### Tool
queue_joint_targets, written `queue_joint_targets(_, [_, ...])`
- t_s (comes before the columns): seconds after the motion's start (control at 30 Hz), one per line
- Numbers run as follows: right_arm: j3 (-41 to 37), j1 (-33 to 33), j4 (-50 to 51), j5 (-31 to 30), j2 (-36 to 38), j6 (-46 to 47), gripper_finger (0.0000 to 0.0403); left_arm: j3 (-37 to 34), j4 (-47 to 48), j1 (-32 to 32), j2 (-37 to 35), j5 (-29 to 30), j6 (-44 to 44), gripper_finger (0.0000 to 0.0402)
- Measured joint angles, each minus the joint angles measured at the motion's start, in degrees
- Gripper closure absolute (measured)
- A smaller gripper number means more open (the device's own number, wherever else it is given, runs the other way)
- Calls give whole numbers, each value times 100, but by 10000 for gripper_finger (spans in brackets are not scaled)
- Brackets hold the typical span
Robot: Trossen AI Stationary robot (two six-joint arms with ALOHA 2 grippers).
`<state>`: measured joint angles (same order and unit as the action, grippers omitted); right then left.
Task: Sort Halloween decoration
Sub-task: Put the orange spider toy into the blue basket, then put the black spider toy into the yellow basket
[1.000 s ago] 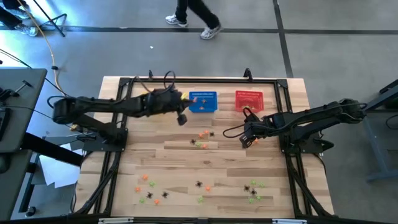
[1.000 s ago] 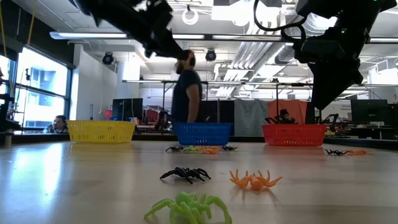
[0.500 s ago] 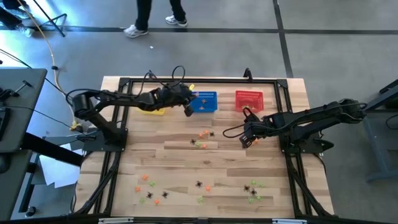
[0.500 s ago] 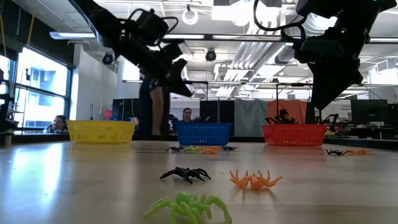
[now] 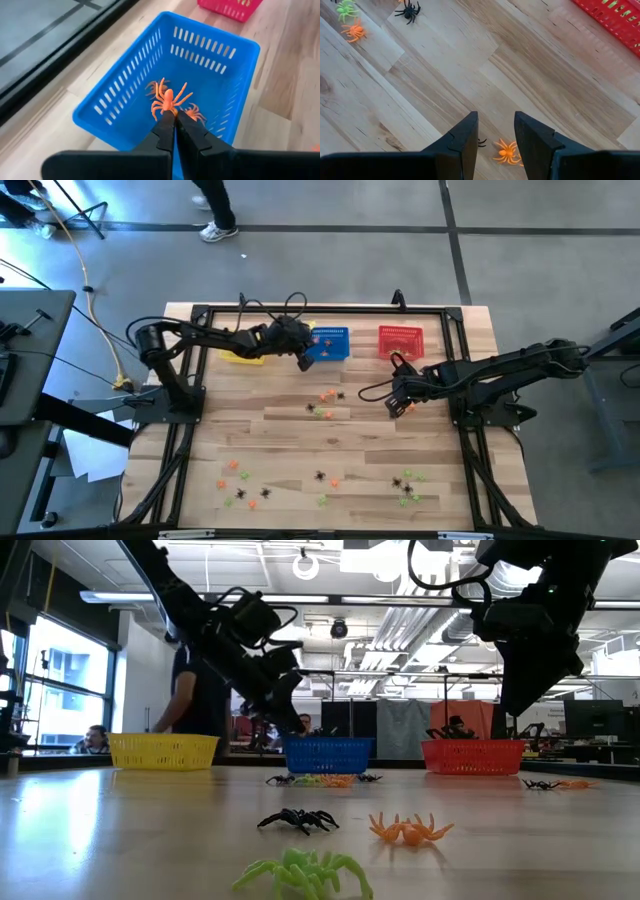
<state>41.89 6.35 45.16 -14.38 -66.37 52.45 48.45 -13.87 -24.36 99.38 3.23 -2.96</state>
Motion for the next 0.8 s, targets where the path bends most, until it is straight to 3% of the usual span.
queue_joint_targets(0.2, [0,0,0,-1,0,0,279,0,-70,0,10,-5,-105,394])
queue_joint_targets(0.6, [0,0,0,1,0,0,279,0,-66,49,10,-10,-223,322])
queue_joint_targets(0.8, [0,0,0,-1,0,0,279,-4,-20,252,-410,-593,33,315])
